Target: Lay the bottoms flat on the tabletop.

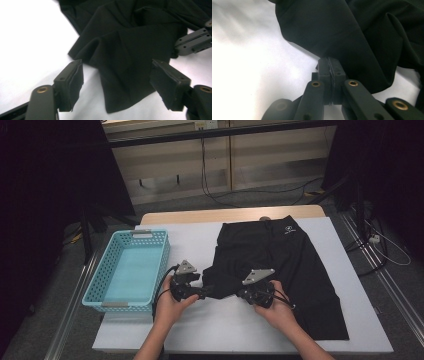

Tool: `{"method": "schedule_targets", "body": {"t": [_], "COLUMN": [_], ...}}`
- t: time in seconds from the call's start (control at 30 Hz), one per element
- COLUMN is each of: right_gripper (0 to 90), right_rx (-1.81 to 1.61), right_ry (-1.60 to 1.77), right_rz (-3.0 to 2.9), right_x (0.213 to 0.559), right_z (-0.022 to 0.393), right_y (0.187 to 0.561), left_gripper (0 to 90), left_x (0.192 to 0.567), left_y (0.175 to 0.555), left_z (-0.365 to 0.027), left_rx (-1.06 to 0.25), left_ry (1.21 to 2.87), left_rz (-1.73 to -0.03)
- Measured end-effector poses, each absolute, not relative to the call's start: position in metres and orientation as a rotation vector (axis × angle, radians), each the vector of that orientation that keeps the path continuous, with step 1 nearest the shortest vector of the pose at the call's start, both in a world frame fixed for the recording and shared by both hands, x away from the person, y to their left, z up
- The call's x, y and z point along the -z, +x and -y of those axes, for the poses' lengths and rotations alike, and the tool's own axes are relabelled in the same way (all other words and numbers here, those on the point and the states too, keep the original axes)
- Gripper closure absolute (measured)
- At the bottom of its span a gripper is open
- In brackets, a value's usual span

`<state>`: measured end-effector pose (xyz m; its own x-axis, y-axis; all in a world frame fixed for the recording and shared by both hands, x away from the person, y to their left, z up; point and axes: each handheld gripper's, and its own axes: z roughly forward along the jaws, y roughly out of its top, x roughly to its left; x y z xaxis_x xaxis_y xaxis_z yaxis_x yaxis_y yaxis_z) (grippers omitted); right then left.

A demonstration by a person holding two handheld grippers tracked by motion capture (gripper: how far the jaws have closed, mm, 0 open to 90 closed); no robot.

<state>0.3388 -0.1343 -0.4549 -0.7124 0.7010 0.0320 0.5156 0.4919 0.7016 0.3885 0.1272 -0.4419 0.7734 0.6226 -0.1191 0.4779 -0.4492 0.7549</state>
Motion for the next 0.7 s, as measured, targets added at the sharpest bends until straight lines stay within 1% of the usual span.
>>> {"method": "schedule_targets", "body": {"t": [0.07, 0.1, 0.23, 0.3, 0.47, 0.5, 0.6, 0.63, 0.67, 0.7], "right_gripper": [90.0, 90.0, 90.0, 90.0, 90.0, 90.0, 90.0, 90.0, 90.0, 90.0], "right_rx": [-1.032, -1.034, -1.1, -1.118, -1.165, -1.168, -1.174, -1.17, -1.17, -1.173], "right_ry": [1.03, 1.032, 1.056, 1.062, 1.087, 1.087, 1.087, 1.088, 1.088, 1.085], "right_rz": [-2.485, -2.484, -2.462, -2.458, -2.426, -2.419, -2.413, -2.412, -2.412, -2.413], "right_x": [0.454, 0.452, 0.444, 0.441, 0.432, 0.431, 0.43, 0.43, 0.43, 0.43], "right_z": [0.135, 0.136, 0.144, 0.148, 0.159, 0.16, 0.163, 0.163, 0.163, 0.163], "right_y": [0.338, 0.338, 0.336, 0.336, 0.336, 0.336, 0.336, 0.336, 0.336, 0.336], "left_gripper": [37.5, 41.8, 50.0, 56.1, 70.0, 70.6, 77.7, 80.6, 85.9, 88.5], "left_x": [0.443, 0.443, 0.447, 0.448, 0.452, 0.451, 0.452, 0.452, 0.451, 0.45], "left_y": [0.389, 0.389, 0.389, 0.39, 0.39, 0.39, 0.39, 0.391, 0.391, 0.391], "left_z": [-0.13, -0.132, -0.132, -0.131, -0.129, -0.129, -0.129, -0.129, -0.129, -0.129], "left_rx": [-0.229, -0.215, -0.203, -0.202, -0.151, -0.148, -0.133, -0.12, -0.09, -0.081], "left_ry": [2.141, 2.141, 2.176, 2.197, 2.226, 2.229, 2.223, 2.224, 2.225, 2.228], "left_rz": [-0.814, -0.82, -0.816, -0.808, -0.813, -0.811, -0.83, -0.837, -0.84, -0.845]}}
